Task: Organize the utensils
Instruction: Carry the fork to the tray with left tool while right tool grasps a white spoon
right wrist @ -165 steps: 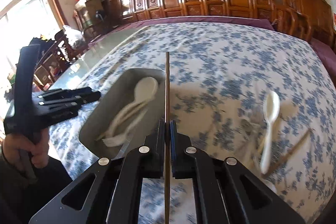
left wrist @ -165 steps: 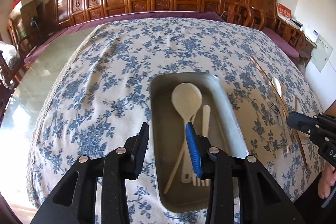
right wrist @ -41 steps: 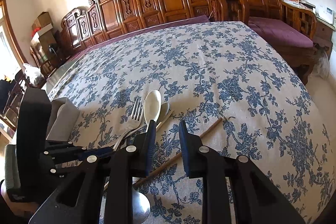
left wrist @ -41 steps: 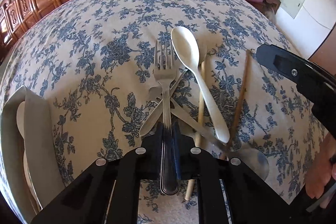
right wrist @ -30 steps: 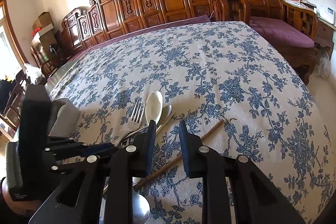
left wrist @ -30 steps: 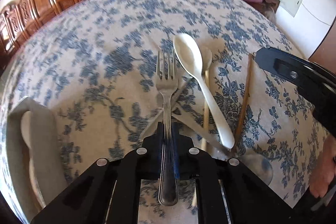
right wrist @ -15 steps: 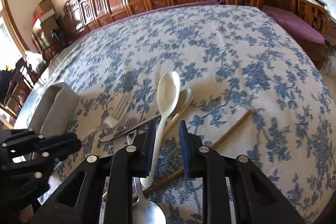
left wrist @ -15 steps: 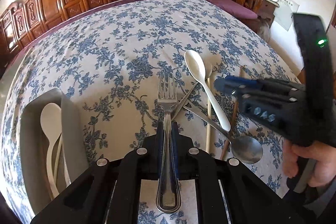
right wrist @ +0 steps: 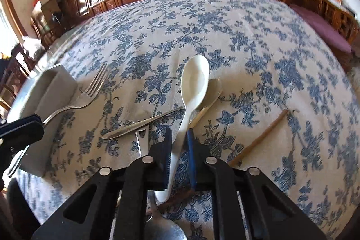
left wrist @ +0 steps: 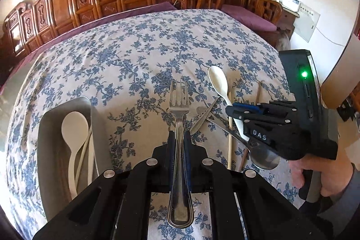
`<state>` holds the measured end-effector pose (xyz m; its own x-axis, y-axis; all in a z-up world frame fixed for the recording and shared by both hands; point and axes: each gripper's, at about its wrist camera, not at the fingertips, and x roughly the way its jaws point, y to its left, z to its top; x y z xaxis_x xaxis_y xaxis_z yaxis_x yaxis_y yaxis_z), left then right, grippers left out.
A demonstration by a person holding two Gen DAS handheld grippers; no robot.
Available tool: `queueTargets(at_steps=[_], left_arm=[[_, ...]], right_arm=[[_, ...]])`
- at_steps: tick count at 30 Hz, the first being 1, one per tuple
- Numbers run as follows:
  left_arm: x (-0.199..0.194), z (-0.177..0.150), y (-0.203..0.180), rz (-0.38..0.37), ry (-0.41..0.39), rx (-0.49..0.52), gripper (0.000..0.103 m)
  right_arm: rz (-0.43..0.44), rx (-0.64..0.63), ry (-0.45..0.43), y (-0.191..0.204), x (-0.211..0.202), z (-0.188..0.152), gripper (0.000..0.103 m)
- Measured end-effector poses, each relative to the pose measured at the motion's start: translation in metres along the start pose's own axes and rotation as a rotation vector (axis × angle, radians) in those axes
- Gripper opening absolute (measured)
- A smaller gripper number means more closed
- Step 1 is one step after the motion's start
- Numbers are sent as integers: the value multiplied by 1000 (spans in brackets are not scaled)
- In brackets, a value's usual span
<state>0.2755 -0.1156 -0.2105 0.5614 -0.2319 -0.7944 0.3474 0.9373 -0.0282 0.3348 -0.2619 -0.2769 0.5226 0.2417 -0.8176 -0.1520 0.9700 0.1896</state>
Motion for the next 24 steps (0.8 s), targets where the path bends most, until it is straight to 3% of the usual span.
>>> queueTargets(at_steps=[15,24], left_arm=[[-22,0,12,28,-37,-15,7],[-44,-2,32,68,-60,-36,7]], right_arm=[[15,43,-63,-6,-19,1,10],[72,-14,-101,20,-35,-1,10]])
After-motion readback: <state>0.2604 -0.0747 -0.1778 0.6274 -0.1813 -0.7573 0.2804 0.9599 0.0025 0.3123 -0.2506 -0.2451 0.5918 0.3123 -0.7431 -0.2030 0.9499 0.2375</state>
